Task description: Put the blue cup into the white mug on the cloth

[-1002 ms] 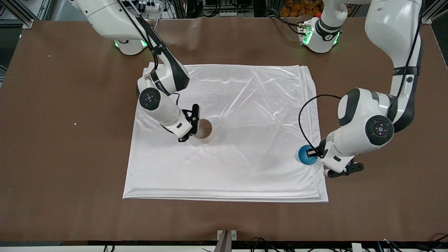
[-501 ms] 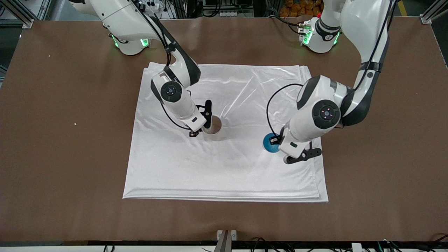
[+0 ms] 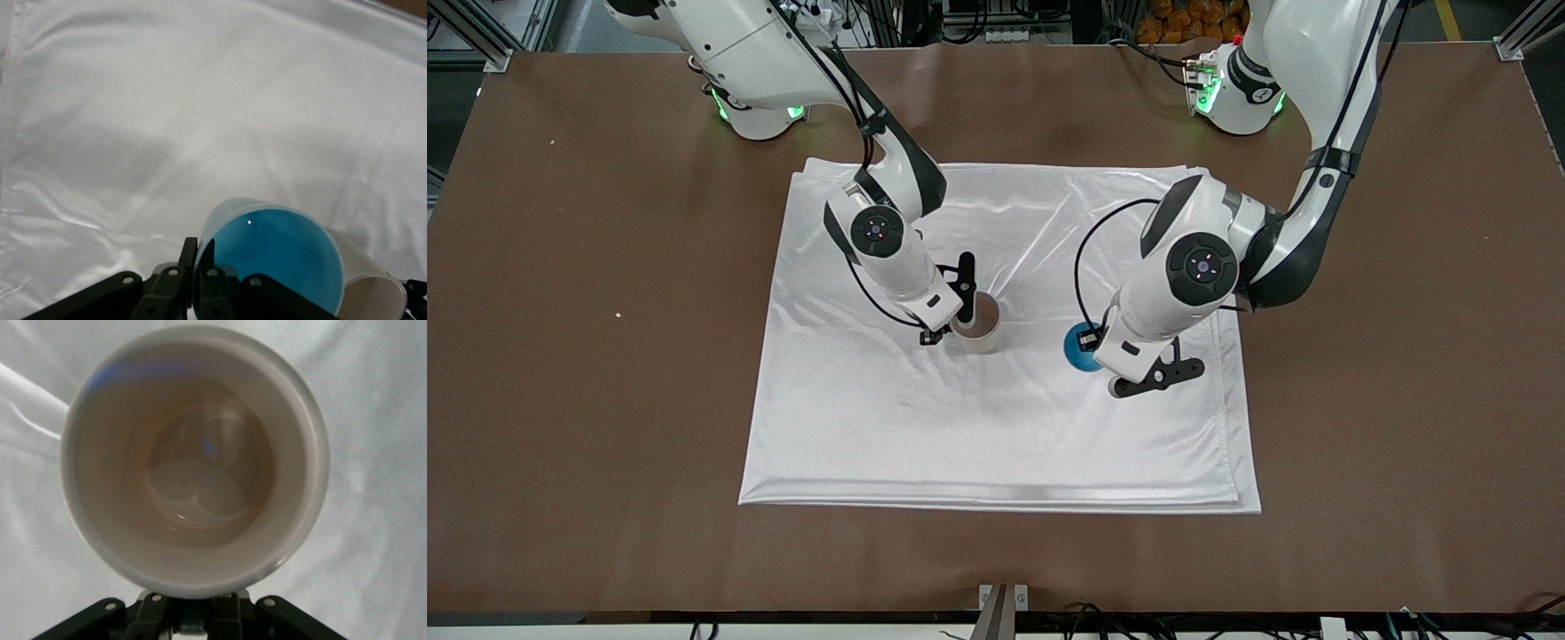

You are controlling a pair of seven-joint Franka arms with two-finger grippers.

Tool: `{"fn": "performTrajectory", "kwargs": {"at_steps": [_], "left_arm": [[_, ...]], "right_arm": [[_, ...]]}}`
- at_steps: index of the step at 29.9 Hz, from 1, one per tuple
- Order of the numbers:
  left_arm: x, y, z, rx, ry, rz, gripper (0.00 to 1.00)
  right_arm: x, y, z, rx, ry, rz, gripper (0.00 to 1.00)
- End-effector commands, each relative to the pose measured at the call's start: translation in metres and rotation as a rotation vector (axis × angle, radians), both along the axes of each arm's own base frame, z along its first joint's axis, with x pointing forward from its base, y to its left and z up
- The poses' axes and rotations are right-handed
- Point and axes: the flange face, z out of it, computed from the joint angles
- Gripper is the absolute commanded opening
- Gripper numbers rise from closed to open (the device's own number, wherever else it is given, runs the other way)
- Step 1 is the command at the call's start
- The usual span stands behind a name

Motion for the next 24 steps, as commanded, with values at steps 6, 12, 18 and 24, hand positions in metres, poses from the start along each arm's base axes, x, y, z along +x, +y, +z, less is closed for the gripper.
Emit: {"fn": "performTrajectory", "kwargs": {"at_steps": [6, 12, 18, 24], "left_arm": [[-0.011, -0.030, 0.005, -0.010, -0.011, 0.042, 0.00], [-0.013, -0.041, 0.004, -0.015, -0.020, 0.052, 0.00], [-0.025, -0.061, 0.001, -0.016, -0.018, 0.047, 0.00], [-0.040, -0.081, -0.001, -0.015, -0.021, 0.011, 0.00]], "right_arm": [[-0.004, 0.007, -0.008, -0.013, -0.013, -0.013, 0.03], [-0.003, 0.006, -0.008, -0.015, -0.019, -0.011, 0.20], [0.003, 0.000, 0.002, -0.011, -0.025, -0.028, 0.68], [0.007, -0.003, 0.036, -0.004, -0.040, -0.035, 1.00]]}}
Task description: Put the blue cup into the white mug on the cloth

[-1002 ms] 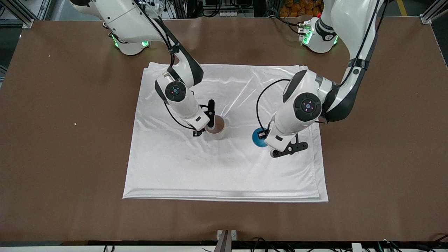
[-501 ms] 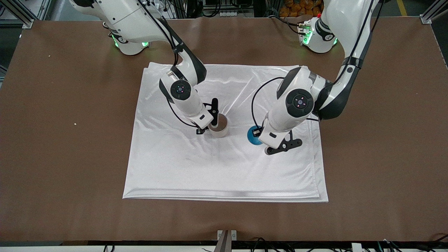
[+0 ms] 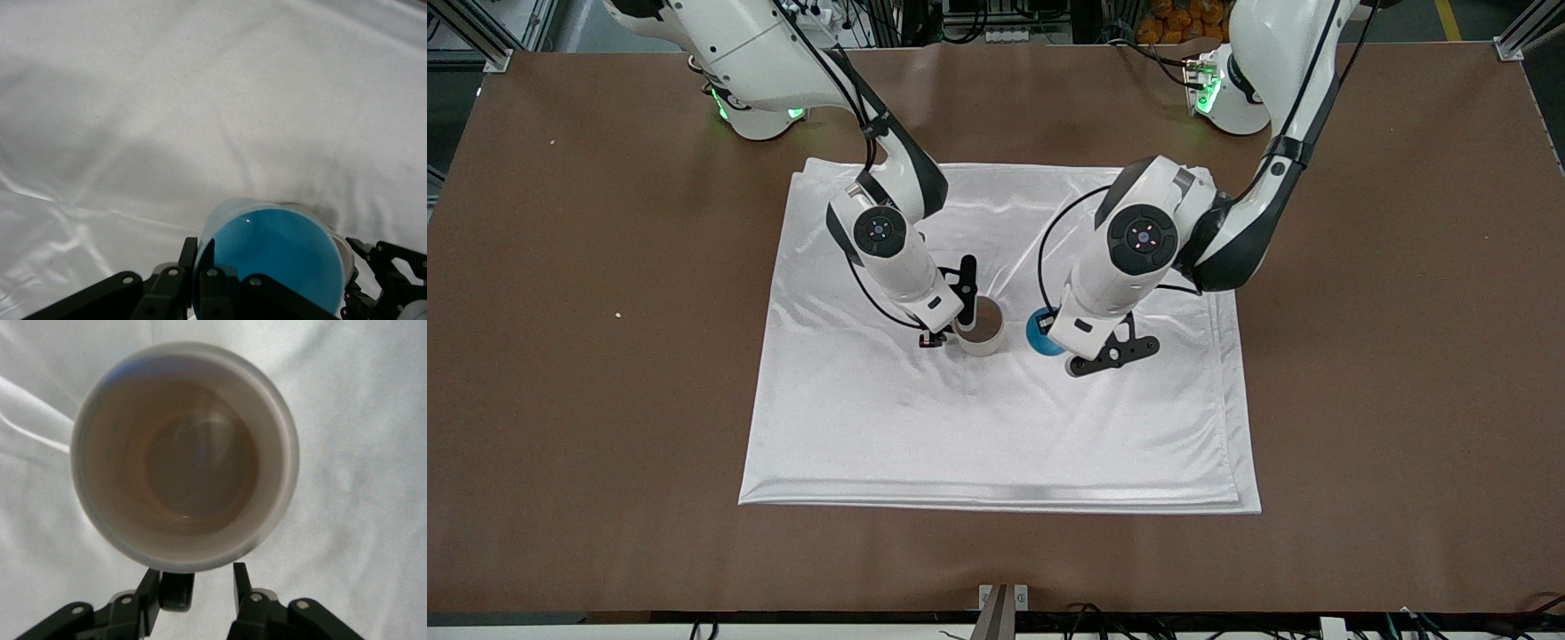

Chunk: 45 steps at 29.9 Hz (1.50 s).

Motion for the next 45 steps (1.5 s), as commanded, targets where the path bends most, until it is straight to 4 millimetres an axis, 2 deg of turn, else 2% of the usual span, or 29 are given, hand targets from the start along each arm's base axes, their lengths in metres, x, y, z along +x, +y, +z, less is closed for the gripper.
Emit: {"fn": "performTrajectory", "kwargs": {"at_steps": [1, 7, 10, 19, 24, 31, 33, 45], "left_arm": [[-0.009, -0.022, 0.000, -0.005, -0.007, -0.009, 0.00], [-0.018, -0.035, 0.001, -0.004, -0.010, -0.024, 0.00], [-0.028, -0.049, 0.000, -0.009, -0.018, -0.046, 0.00], [-0.044, -0.079, -0.013, -0.013, -0.073, -0.106, 0.00], [-0.052, -0.092, -0.024, -0.016, -0.086, -0.130, 0.00], [-0.056, -0.104, -0.046, -0.023, -0.112, -0.148, 0.00], [-0.056, -0.105, -0.051, -0.024, -0.114, -0.150, 0.00], [-0.052, -0.108, -0.083, -0.021, -0.142, -0.165, 0.00]], "right_arm": [[0.003, -0.004, 0.038, -0.005, -0.016, -0.016, 1.00], [0.011, -0.025, 0.087, -0.023, -0.013, -0.057, 1.00], [0.010, -0.035, 0.117, -0.031, 0.000, -0.115, 1.00], [0.018, -0.091, 0.195, -0.054, 0.017, -0.269, 1.00], [0.019, -0.119, 0.225, -0.056, 0.023, -0.320, 1.00], [0.024, -0.172, 0.264, -0.053, 0.032, -0.411, 1.00], [0.023, -0.185, 0.271, -0.061, 0.049, -0.429, 1.00], [0.032, -0.266, 0.351, -0.120, 0.095, -0.553, 1.00]]}}
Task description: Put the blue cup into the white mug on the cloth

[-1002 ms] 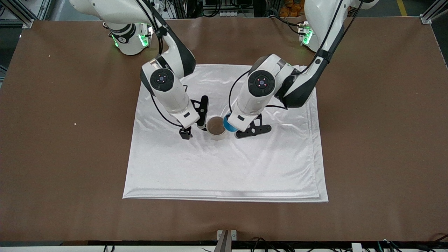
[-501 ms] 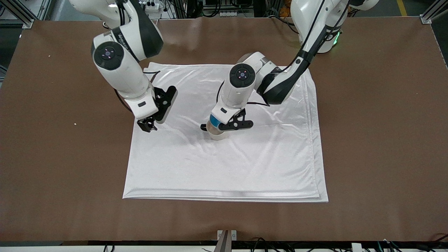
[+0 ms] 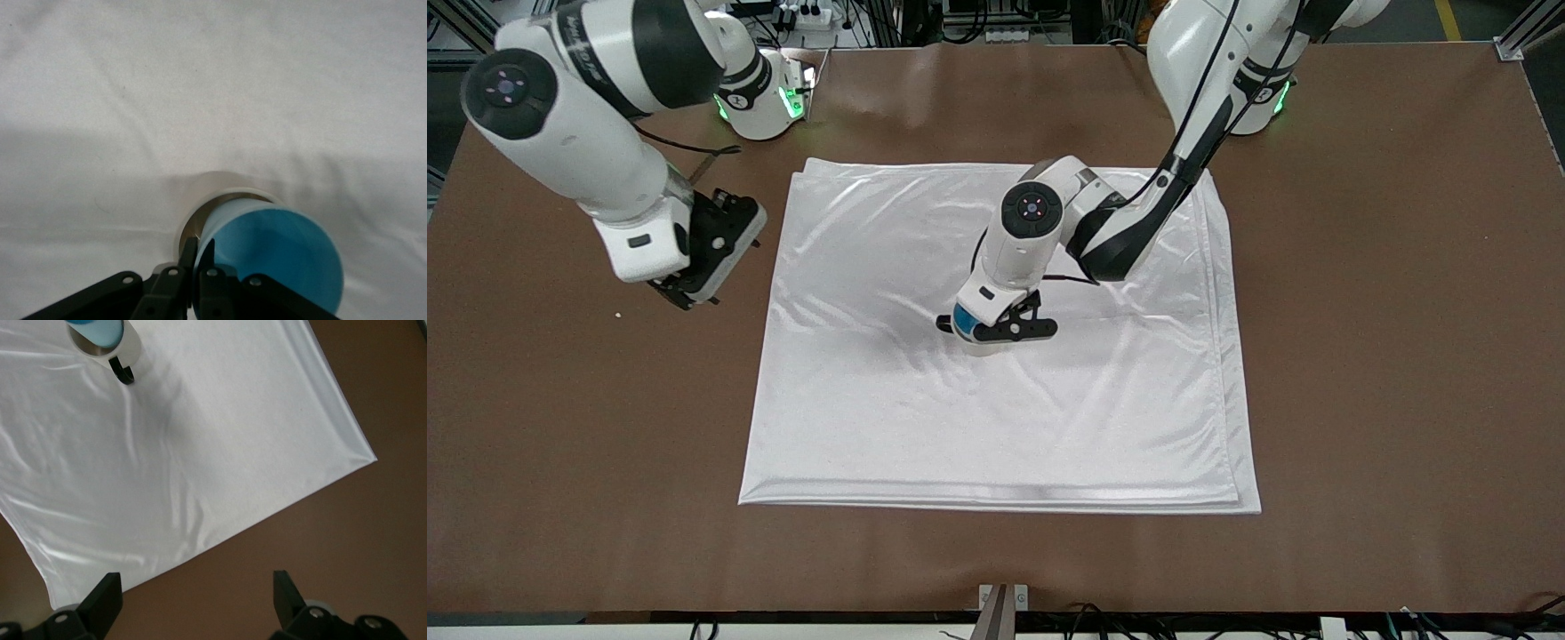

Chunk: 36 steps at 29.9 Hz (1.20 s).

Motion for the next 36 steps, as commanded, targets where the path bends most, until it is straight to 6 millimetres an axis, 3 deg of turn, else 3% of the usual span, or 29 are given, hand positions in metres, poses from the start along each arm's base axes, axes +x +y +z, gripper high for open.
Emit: {"fn": "performTrajectory", "kwargs": {"at_steps": [1, 3, 4, 5, 6, 8, 9, 18, 22, 24, 30, 36], "left_arm": [[0.004, -0.004, -0.009, 0.025, -0.036, -0.006, 0.00], [0.004, -0.004, -0.013, 0.028, -0.033, -0.007, 0.00], [0.004, -0.004, -0.013, 0.028, -0.033, -0.008, 0.08], [0.005, -0.002, -0.013, 0.027, -0.032, -0.004, 0.21], [0.006, -0.001, -0.013, 0.027, -0.031, -0.002, 0.41], [0.005, -0.002, -0.013, 0.029, -0.035, -0.010, 0.95], [0.004, -0.003, -0.013, 0.033, -0.036, -0.014, 1.00], [0.007, -0.001, 0.005, 0.026, -0.056, -0.011, 1.00], [0.017, 0.010, 0.014, 0.047, -0.092, -0.025, 1.00], [0.028, 0.023, 0.017, 0.067, -0.115, -0.039, 1.00], [0.062, 0.076, 0.020, 0.122, -0.100, -0.096, 1.00], [0.110, 0.162, 0.029, 0.154, -0.054, -0.124, 1.00]], "right_arm": [[0.005, -0.030, 0.043, -0.037, -0.015, -0.069, 1.00], [0.006, -0.041, 0.054, -0.039, -0.016, -0.107, 1.00], [0.007, -0.048, 0.056, -0.040, -0.013, -0.132, 1.00], [0.007, -0.055, 0.060, -0.041, -0.011, -0.155, 1.00], [0.007, -0.061, 0.062, -0.042, -0.007, -0.166, 1.00], [0.004, -0.073, 0.068, -0.041, 0.004, -0.187, 1.00], [0.001, -0.081, 0.074, -0.036, 0.002, -0.200, 1.00], [0.006, -0.138, 0.097, -0.008, -0.034, -0.306, 1.00], [0.007, -0.128, 0.105, -0.009, -0.053, -0.291, 1.00], [0.009, -0.138, 0.109, -0.005, -0.062, -0.311, 1.00], [0.010, -0.138, 0.124, -0.010, -0.095, -0.343, 1.00], [0.013, -0.129, 0.124, -0.013, -0.099, -0.370, 1.00]]}}
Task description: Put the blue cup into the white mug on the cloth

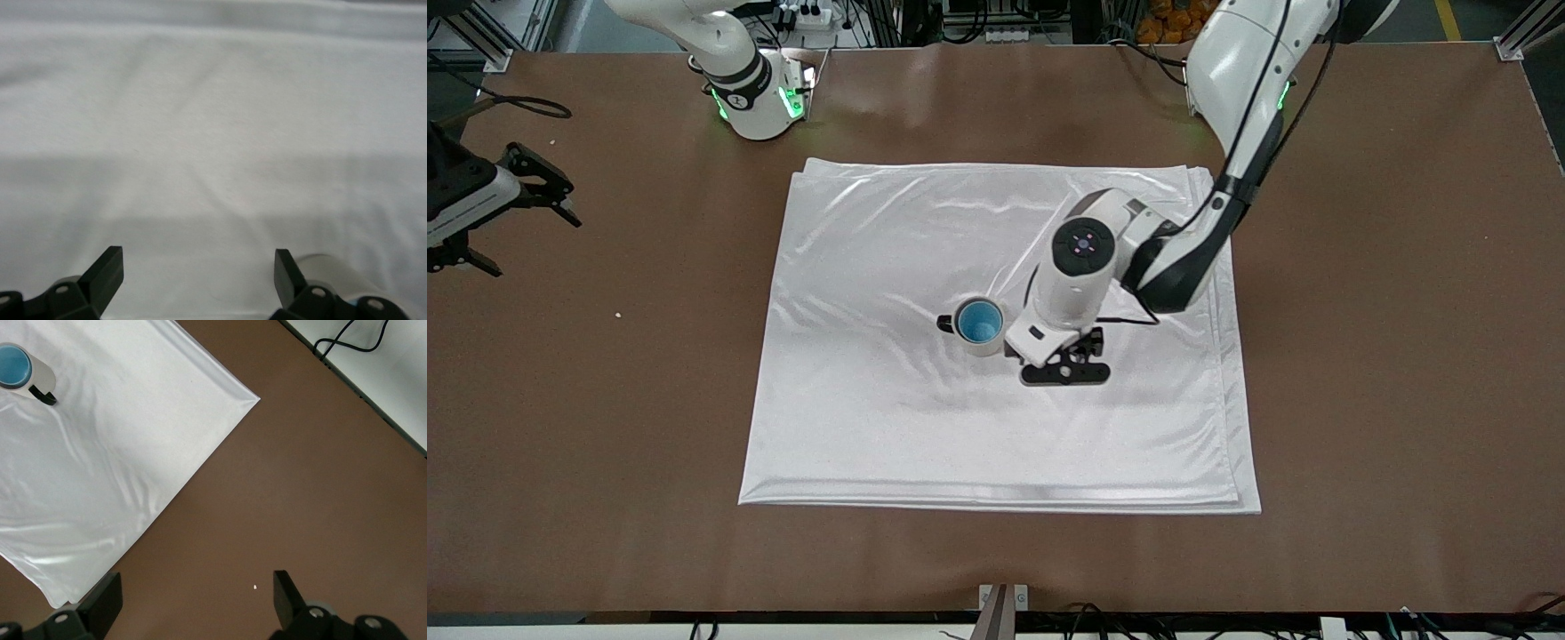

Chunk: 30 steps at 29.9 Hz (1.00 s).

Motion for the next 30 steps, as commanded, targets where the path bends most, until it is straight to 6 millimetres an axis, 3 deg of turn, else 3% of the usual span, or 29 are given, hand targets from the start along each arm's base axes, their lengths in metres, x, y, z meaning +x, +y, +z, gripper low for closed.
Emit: {"fn": "performTrajectory", "kwargs": {"at_steps": [1, 9, 16, 21, 30], "left_arm": [[0.036, 0.081, 0.014, 0.043, 0.036, -0.024, 1.00], [0.069, 0.201, 0.024, 0.042, 0.100, -0.015, 1.00], [0.043, 0.285, 0.050, 0.043, 0.157, -0.031, 1.00], [0.018, 0.319, 0.088, 0.008, 0.141, 0.005, 1.00], [-0.022, 0.338, 0.158, 0.071, 0.141, 0.011, 1.00]], "right_arm": [[0.003, 0.005, 0.006, -0.015, -0.003, -0.056, 1.00], [0.000, 0.007, 0.010, -0.012, 0.011, -0.139, 1.00], [-0.004, 0.006, 0.010, -0.001, 0.031, -0.329, 1.00], [-0.007, -0.003, 0.009, 0.009, 0.050, -0.460, 1.00], [-0.006, -0.020, 0.007, 0.022, 0.062, -0.666, 1.00]]}}
